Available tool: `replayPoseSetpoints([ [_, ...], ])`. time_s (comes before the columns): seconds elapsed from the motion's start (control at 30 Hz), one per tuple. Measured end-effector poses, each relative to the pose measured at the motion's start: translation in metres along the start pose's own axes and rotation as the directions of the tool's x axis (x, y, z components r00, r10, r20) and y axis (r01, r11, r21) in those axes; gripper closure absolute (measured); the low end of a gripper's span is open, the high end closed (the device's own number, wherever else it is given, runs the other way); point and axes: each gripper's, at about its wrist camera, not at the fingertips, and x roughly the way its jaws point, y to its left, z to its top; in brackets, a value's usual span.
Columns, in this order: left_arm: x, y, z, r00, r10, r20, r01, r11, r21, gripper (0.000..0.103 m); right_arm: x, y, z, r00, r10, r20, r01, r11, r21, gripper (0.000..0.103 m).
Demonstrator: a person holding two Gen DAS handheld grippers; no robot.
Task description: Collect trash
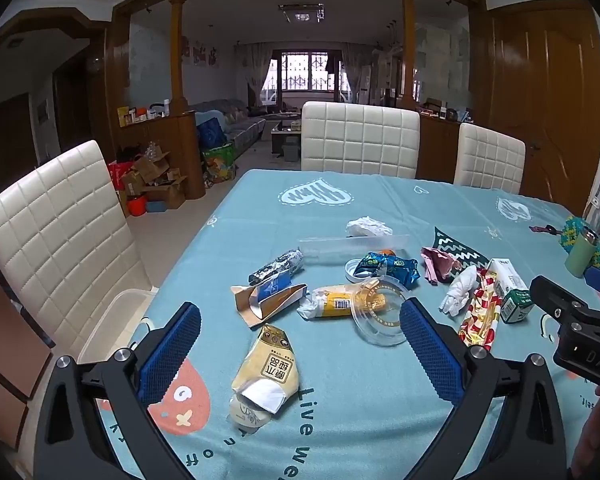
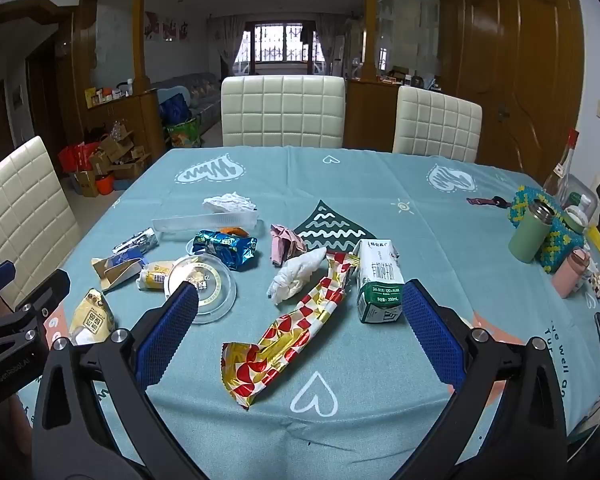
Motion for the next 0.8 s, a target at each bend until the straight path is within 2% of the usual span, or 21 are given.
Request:
replayPoseSetpoints([
  [0.8, 0.0007, -0.0020, -0.0008, 1.000, -0.008, -0.002, 0.008, 1.000, -0.001, 0.006, 0.0014, -0.0001, -0.0013, 1.000, 0.000, 0.000, 0.000, 1.000, 0.001, 0.003],
])
